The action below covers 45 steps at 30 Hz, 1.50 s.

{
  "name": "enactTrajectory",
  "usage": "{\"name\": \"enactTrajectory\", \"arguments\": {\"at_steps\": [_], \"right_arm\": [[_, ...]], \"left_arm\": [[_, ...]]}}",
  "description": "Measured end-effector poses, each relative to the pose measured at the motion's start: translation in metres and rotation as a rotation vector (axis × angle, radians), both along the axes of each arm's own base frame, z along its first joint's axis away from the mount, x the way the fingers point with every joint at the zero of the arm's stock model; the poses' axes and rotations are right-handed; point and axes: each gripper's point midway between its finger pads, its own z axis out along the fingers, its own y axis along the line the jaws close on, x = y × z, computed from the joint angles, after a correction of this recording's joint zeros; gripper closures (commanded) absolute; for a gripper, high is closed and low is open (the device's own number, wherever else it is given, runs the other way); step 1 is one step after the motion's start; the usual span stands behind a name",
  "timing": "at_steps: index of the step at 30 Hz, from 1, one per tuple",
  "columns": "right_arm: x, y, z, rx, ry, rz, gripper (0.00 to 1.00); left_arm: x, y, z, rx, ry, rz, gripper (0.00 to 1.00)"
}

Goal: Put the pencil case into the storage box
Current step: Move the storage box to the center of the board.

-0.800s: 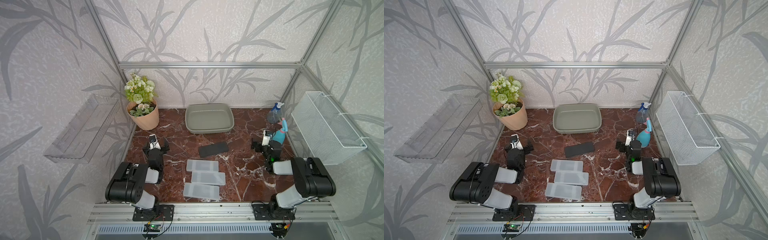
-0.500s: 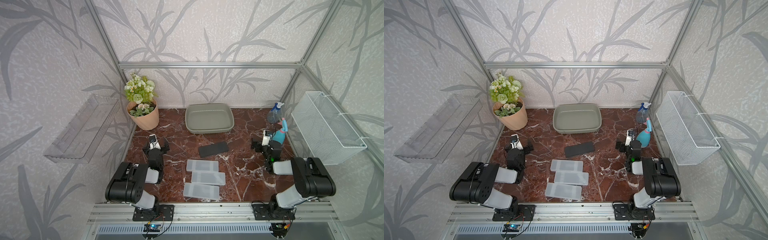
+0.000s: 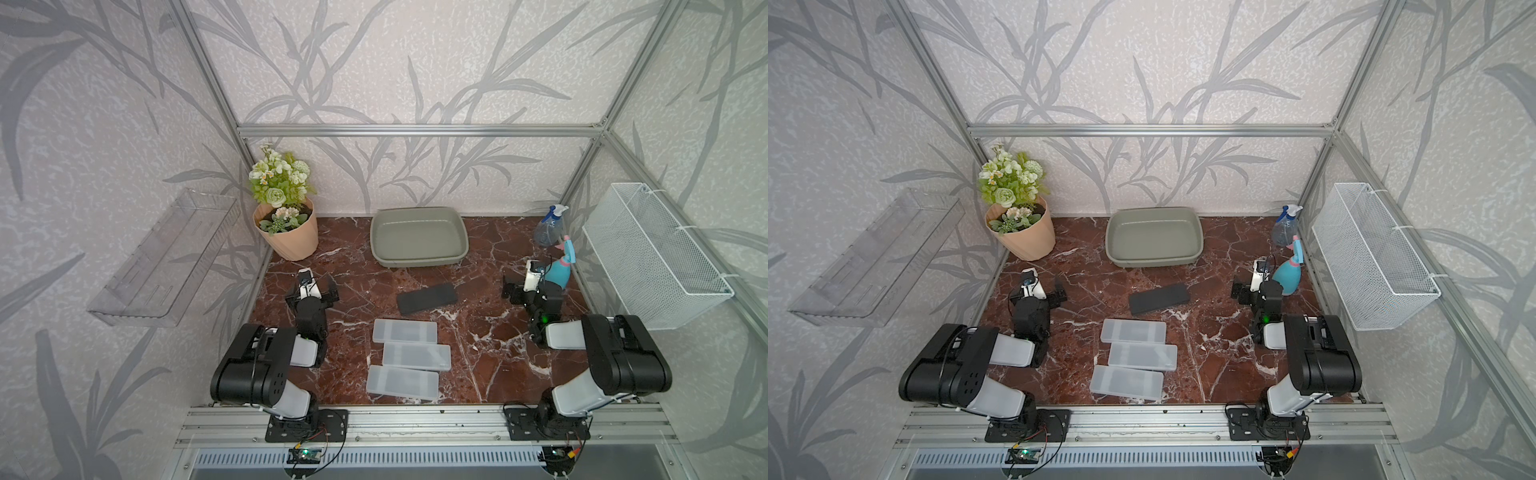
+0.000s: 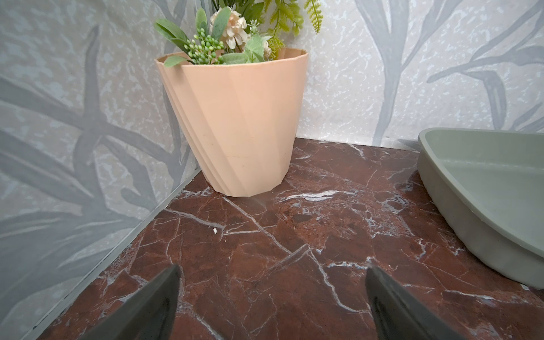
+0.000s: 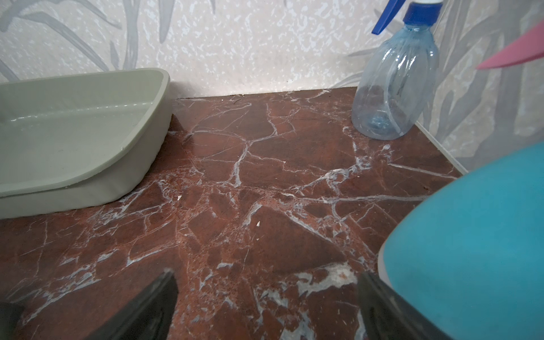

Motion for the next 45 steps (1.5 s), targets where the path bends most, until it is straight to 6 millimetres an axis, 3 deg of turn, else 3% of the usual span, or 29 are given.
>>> {"name": "enactTrajectory", "arguments": {"at_steps": [19, 22, 24, 26, 28, 30, 33, 35, 38, 42, 45], "right_arm": [[0.000, 0.001, -0.001, 0.023, 0.004, 0.033, 0.01], [0.001, 0.003, 0.000, 0.024, 0.046, 0.037, 0.01], [0.007, 0.005, 0.016, 0.016, 0.061, 0.039, 0.01], [0.017, 0.013, 0.047, -0.006, 0.027, 0.052, 0.01], [0.027, 0.033, 0.087, -0.057, -0.041, 0.094, 0.01], [0.033, 0.060, 0.117, -0.082, -0.083, 0.131, 0.01], [0.045, 0.089, 0.138, -0.023, -0.027, 0.136, 0.01], [0.061, 0.094, 0.146, 0.043, 0.051, 0.102, 0.01], [0.091, 0.101, 0.151, 0.129, 0.189, 0.073, 0.01], [0.113, 0.120, 0.125, 0.209, 0.387, 0.103, 0.01], [0.109, 0.133, 0.094, 0.261, 0.536, 0.123, 0.01]], "left_arm": [[0.000, 0.003, -0.002, -0.013, 0.005, -0.006, 0.00], [0.009, 0.001, -0.002, -0.009, 0.051, -0.013, 0.04], [0.029, -0.003, 0.017, -0.015, 0.073, -0.033, 0.09], [0.052, -0.012, 0.055, -0.034, 0.030, -0.079, 0.17], [0.069, -0.023, 0.096, -0.066, -0.013, -0.124, 0.21], [0.081, -0.035, 0.122, -0.099, -0.023, -0.157, 0.22], [0.101, -0.067, 0.135, -0.157, 0.040, -0.228, 0.26], [0.114, -0.094, 0.128, -0.187, 0.115, -0.282, 0.29], [0.133, -0.137, 0.102, -0.226, 0.267, -0.360, 0.29], [0.153, -0.176, 0.064, -0.281, 0.439, -0.400, 0.29], [0.167, -0.184, 0.043, -0.314, 0.528, -0.383, 0.28]]}}
